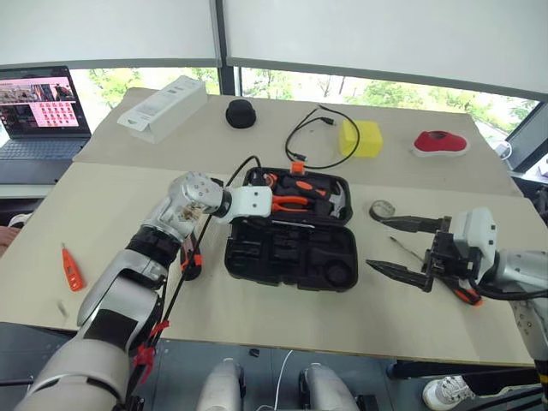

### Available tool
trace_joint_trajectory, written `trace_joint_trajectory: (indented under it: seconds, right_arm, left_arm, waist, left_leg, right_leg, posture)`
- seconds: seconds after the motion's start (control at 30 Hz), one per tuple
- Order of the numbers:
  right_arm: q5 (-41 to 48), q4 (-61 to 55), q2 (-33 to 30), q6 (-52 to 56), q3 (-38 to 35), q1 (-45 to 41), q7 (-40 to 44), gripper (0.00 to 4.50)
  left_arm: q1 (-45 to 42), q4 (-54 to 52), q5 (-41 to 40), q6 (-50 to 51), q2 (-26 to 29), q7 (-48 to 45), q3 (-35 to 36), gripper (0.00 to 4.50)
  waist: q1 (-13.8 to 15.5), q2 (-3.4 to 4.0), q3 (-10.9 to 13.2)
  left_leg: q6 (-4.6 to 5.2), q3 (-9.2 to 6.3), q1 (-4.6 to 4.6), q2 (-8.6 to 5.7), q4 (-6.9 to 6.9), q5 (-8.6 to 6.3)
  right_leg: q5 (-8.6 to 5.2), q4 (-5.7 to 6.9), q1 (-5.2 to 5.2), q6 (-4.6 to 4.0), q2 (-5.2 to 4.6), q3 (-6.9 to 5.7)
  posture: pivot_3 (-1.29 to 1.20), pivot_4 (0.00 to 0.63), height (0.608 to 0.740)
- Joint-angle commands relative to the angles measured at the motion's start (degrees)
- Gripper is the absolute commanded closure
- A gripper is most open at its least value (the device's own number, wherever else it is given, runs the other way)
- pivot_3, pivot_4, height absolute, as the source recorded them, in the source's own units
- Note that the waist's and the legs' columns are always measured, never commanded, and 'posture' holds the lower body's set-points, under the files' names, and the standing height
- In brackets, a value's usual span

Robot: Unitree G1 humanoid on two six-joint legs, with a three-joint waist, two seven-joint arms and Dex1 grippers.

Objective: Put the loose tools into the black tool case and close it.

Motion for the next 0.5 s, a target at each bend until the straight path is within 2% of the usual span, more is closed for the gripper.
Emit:
trace_joint_trajectory:
  seconds: [0.03, 0.37, 0.43, 0.47, 0.5]
  right_arm:
    - [0.37, -2.37, 0.06, 0.61, -2.72, 0.68, -1.07, 0.00]
    - [0.59, -4.26, 0.50, 2.04, -2.54, 0.94, -2.99, 0.00]
    - [0.77, -4.53, 0.65, 2.24, -2.58, 1.02, -3.09, 0.00]
    - [0.92, -4.67, 0.81, 2.35, -2.57, 1.04, -3.14, 0.00]
    - [1.21, -4.86, 1.01, 2.45, -2.51, 1.06, -3.08, 0.00]
  left_arm:
    - [-0.49, 0.70, 0.48, -0.44, -1.87, -0.93, -0.27, 3.94]
    - [-0.50, 1.84, 2.22, 2.87, -4.35, -0.08, -0.15, 3.94]
    - [-0.10, 1.43, 0.94, 2.67, -4.40, -0.18, 0.98, 2.99]
    - [0.40, 0.35, -1.40, 3.44, -4.81, -1.11, 2.52, 2.78]
    - [0.89, -0.83, -3.88, 4.05, -5.31, -1.25, 4.53, 2.34]
  waist:
    - [0.00, 0.00, 0.00]
    - [-0.22, 0.01, -0.01]
    - [-0.22, 0.01, -0.01]
    - [-0.23, 0.02, -0.01]
    - [-0.23, 0.02, -0.01]
  left_leg:
    - [0.01, 0.00, -0.01, -0.02, 0.00, 0.00]
    - [0.03, -0.05, -0.04, -0.02, 0.01, -0.02]
    - [0.03, -0.05, -0.04, -0.02, 0.01, -0.01]
    - [0.03, -0.05, -0.04, -0.02, 0.02, -0.01]
    - [0.03, -0.05, -0.01, -0.02, 0.02, -0.02]
  right_leg:
    - [0.00, 0.00, 0.00, 0.02, -0.02, 0.00]
    - [0.01, -0.01, -0.03, 0.03, 0.00, 0.00]
    - [0.01, 0.00, -0.03, 0.03, 0.00, 0.00]
    - [0.01, 0.00, -0.03, 0.03, 0.00, 0.00]
    - [0.01, 0.00, 0.00, 0.03, 0.00, 0.00]
  posture:
    - [0.00, 0.150, 0.740]
    - [0.00, 0.150, 0.740]
    - [0.00, 0.150, 0.740]
    - [0.00, 0.150, 0.740]
    - [0.00, 0.150, 0.740]
